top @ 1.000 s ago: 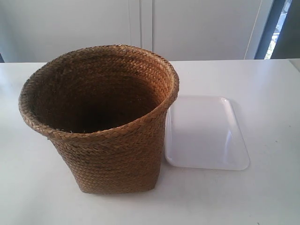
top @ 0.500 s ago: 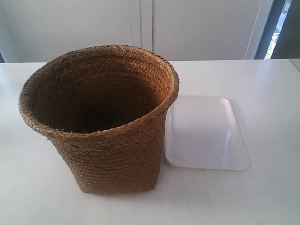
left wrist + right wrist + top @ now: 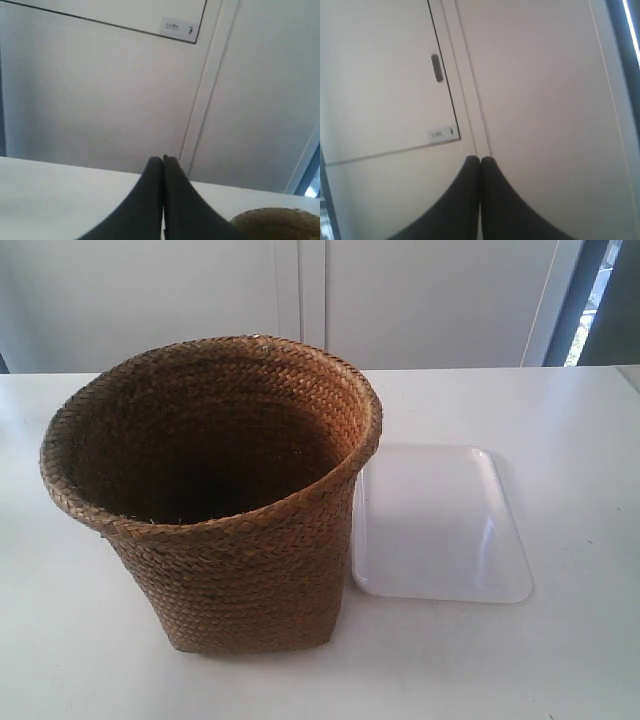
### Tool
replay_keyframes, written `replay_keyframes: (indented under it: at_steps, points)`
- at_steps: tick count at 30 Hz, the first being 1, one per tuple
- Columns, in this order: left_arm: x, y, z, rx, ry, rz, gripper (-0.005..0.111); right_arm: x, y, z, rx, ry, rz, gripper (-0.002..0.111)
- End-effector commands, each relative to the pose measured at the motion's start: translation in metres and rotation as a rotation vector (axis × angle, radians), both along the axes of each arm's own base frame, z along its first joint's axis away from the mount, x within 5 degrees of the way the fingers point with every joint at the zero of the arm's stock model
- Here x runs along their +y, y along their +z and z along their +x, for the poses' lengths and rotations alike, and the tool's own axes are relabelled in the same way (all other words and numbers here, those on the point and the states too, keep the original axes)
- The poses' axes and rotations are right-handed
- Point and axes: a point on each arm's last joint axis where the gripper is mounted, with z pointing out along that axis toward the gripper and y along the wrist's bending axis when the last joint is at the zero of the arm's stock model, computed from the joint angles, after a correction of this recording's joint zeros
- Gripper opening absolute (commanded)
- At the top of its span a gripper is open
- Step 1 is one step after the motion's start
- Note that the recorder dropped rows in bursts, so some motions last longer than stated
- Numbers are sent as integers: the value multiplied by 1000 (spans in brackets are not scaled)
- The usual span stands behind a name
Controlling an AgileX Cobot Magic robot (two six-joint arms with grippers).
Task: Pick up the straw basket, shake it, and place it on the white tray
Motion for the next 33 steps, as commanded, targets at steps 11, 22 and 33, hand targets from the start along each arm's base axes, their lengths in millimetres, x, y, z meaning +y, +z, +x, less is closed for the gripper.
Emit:
replay_keyframes:
  at_steps: [11,22,33]
  points:
    - [13,55,64,486,92,313,0,-3,35,117,661,-46,-407,0]
    - [-14,23,140,1016,-303,280,0,-3,-7,201,1288,63,-382,4]
    - [-25,-10,172,1139,-466,230,34,25,-30,226,1285,355,-204,52]
